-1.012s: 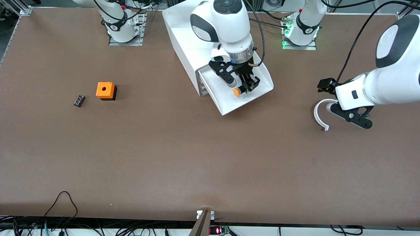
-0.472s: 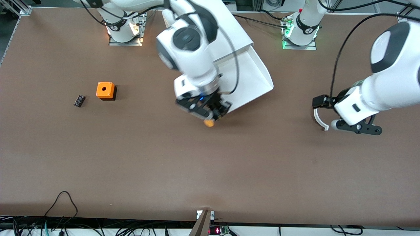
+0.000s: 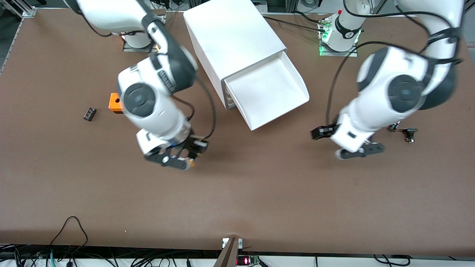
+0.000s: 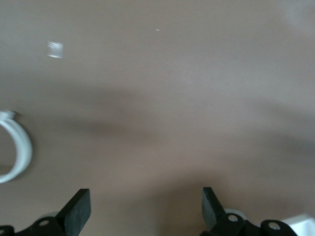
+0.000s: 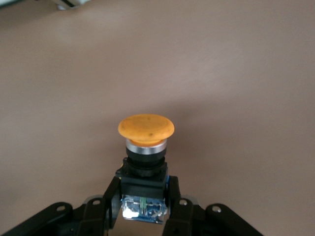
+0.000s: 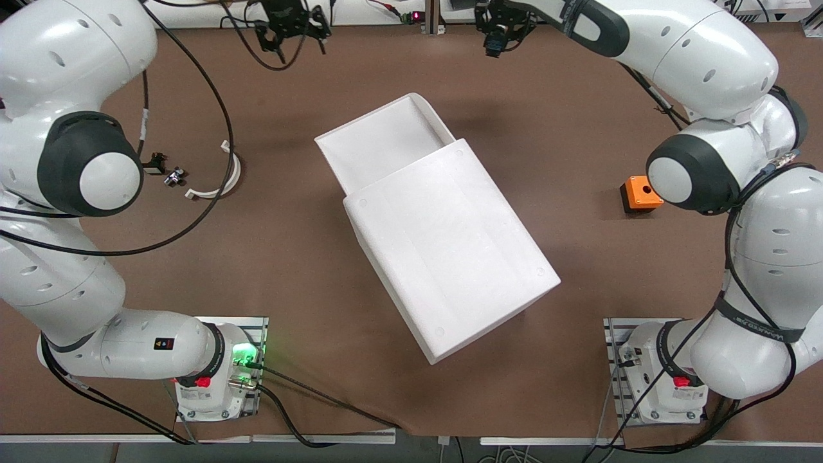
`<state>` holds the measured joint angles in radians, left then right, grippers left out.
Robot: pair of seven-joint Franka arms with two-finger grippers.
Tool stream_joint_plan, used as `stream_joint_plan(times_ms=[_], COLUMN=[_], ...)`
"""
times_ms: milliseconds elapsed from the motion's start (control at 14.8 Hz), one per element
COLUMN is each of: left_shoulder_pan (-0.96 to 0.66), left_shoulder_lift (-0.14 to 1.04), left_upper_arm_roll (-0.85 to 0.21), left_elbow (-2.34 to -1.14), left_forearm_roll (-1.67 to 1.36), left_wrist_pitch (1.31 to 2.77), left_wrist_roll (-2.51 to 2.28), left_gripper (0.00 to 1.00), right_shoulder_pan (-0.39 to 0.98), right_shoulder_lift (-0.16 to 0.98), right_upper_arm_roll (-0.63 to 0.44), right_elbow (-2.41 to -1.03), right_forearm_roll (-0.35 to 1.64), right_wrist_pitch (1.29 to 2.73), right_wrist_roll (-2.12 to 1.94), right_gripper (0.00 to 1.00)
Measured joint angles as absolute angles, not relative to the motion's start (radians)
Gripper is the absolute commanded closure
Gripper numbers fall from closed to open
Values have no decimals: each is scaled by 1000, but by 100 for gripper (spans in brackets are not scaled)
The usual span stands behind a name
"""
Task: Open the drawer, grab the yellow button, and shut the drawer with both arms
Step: 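Lift the button out with the right gripper while the left gripper pushes the drawer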
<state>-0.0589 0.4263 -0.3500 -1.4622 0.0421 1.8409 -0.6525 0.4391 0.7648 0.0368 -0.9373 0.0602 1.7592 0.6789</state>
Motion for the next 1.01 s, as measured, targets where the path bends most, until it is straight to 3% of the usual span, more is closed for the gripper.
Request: stream_joint_plan(times_ms=[337,540,1012], left_shoulder_pan=[-164,-179,-208], left_shoulder_lift=[435,435,424], left_upper_arm_roll=[-351,-351,-405], left_elbow=[-1637,-1668,-1708], left_forearm_roll=[50,64,65], left_wrist_pitch=[2094,2105,2012], left_wrist_roll=[-915,-976,-1080], left_gripper=[1,1,1], right_shoulder_pan=[310,238,69], right_shoulder_lift=[772,777,792], right_upper_arm_roll=[35,33,26], right_elbow=[-1039,-1116,-1375], right_forearm_roll=[61,61,59], right_wrist_pitch=[1761,1814,2145], right_wrist_roll=[439,327,97], right_gripper=[100,100,100])
